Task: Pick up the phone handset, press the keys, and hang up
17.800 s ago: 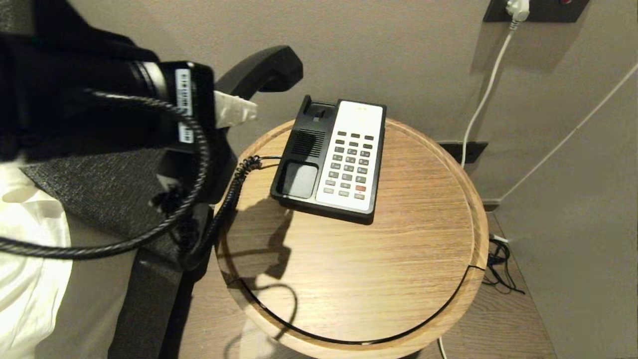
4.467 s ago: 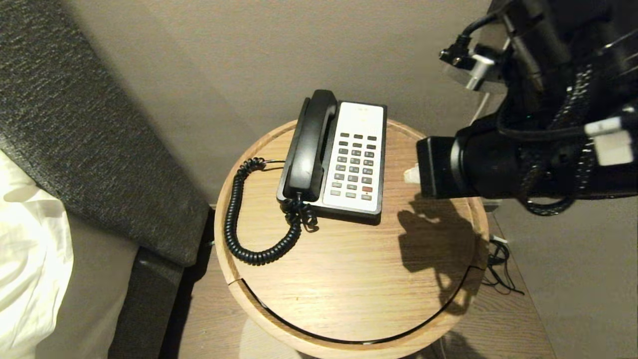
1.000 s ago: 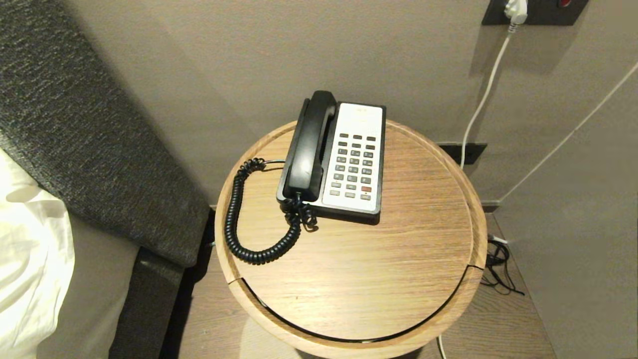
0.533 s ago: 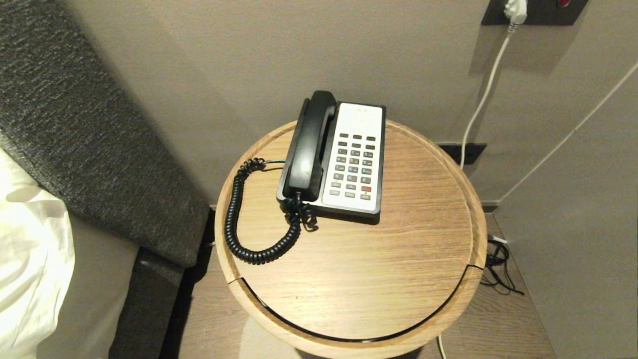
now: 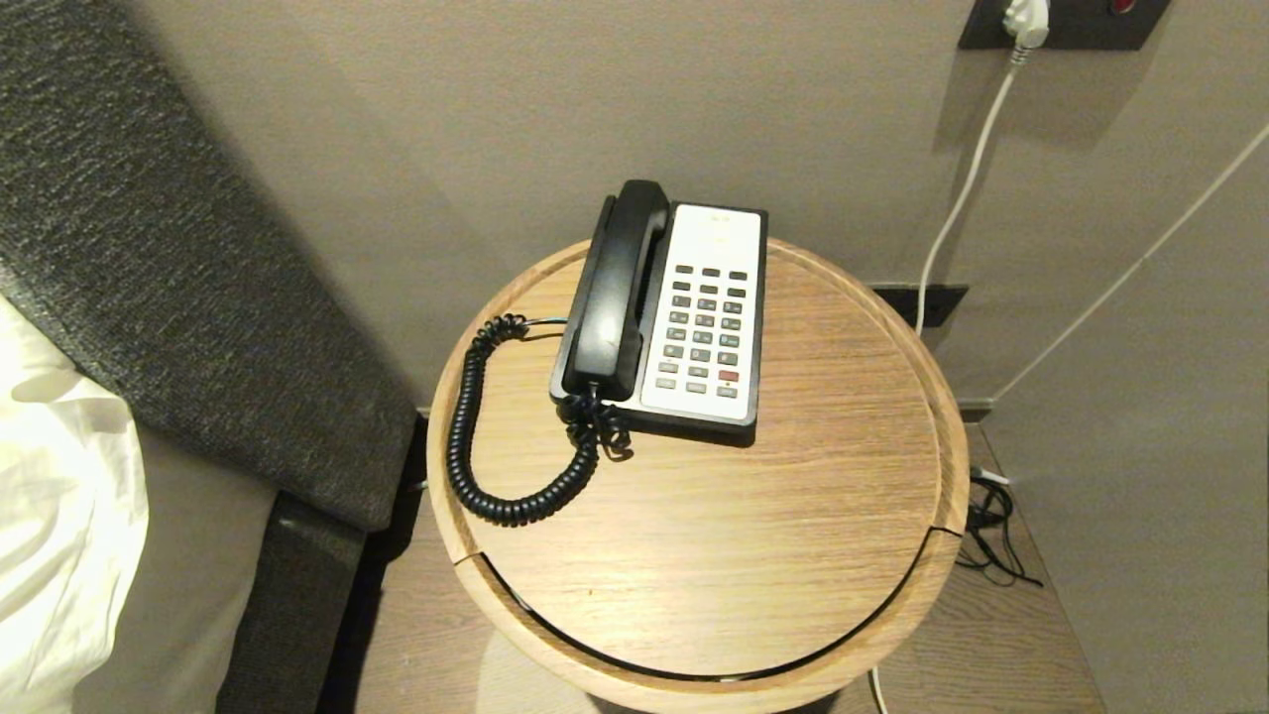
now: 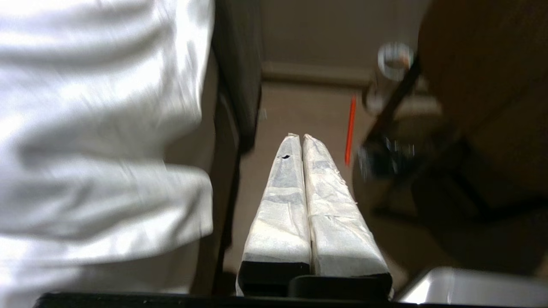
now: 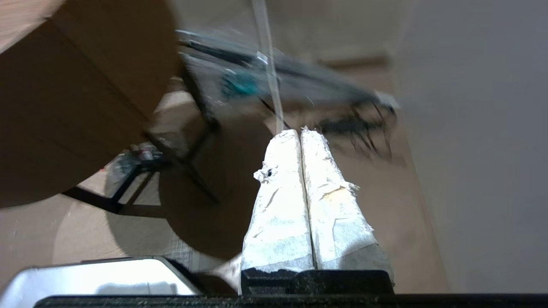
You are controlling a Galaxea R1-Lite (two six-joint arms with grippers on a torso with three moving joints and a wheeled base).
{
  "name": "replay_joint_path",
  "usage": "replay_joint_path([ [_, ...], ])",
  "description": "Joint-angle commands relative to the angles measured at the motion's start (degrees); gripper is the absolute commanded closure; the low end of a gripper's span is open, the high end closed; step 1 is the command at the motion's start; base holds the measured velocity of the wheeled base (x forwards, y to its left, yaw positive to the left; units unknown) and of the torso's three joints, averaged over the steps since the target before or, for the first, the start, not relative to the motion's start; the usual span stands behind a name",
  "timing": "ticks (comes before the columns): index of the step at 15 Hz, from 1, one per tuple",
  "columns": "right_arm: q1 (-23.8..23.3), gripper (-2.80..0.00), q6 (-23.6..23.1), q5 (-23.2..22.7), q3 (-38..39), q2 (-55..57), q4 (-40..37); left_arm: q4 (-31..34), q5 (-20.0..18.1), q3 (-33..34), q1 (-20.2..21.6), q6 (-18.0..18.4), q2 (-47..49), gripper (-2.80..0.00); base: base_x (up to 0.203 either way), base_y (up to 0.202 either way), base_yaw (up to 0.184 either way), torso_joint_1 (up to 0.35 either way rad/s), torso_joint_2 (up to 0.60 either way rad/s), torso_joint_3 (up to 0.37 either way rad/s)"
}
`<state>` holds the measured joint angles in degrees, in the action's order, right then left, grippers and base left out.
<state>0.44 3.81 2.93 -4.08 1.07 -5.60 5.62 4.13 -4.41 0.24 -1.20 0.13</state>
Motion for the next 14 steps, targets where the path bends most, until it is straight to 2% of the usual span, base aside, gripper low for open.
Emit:
replay_joint_path([
  [1, 0.0, 0.00, -1.9, -2.2, 4.6, 0.0, 8.2, 8.2, -2.6, -1.4, 0.0, -0.4, 0.0, 0.00, 0.000, 0.000, 0.000, 0.000, 0.00, 0.000],
  [5, 0.0, 0.00, -2.4, -2.6, 4.0, 0.0, 6.0, 7.8, -3.1, -0.7, 0.0, 0.8, 0.0, 0.00, 0.000, 0.000, 0.000, 0.000, 0.00, 0.000],
  [8, 0.0, 0.00, -2.5, -2.6, 4.0, -0.1, 6.2, -4.8, -3.8, 3.9, 0.0, 0.4, 0.0, 0.00, 0.000, 0.000, 0.000, 0.000, 0.00, 0.000],
  [9, 0.0, 0.00, -2.5, -2.6, 4.0, -0.1, 6.1, -6.1, -3.8, 4.3, 0.0, 1.4, 0.0, 0.00, 0.000, 0.000, 0.000, 0.000, 0.00, 0.000],
  [10, 0.0, 0.00, -2.5, -2.6, 4.1, -0.1, 6.2, -4.9, -3.8, 4.3, 0.0, 2.8, 0.0, 0.00, 0.000, 0.000, 0.000, 0.000, 0.00, 0.000],
  [12, 0.0, 0.00, -2.5, -2.6, 4.0, -0.1, 6.0, -4.9, -3.8, 4.3, 0.0, 2.7, 0.0, 0.00, 0.000, 0.000, 0.000, 0.000, 0.00, 0.000],
  [14, 0.0, 0.00, -2.6, -2.6, 4.0, -0.1, 5.9, -4.9, -4.1, 4.3, 0.0, 4.8, -0.1, 0.00, 0.000, 0.000, 0.000, 0.000, 0.00, 0.000],
])
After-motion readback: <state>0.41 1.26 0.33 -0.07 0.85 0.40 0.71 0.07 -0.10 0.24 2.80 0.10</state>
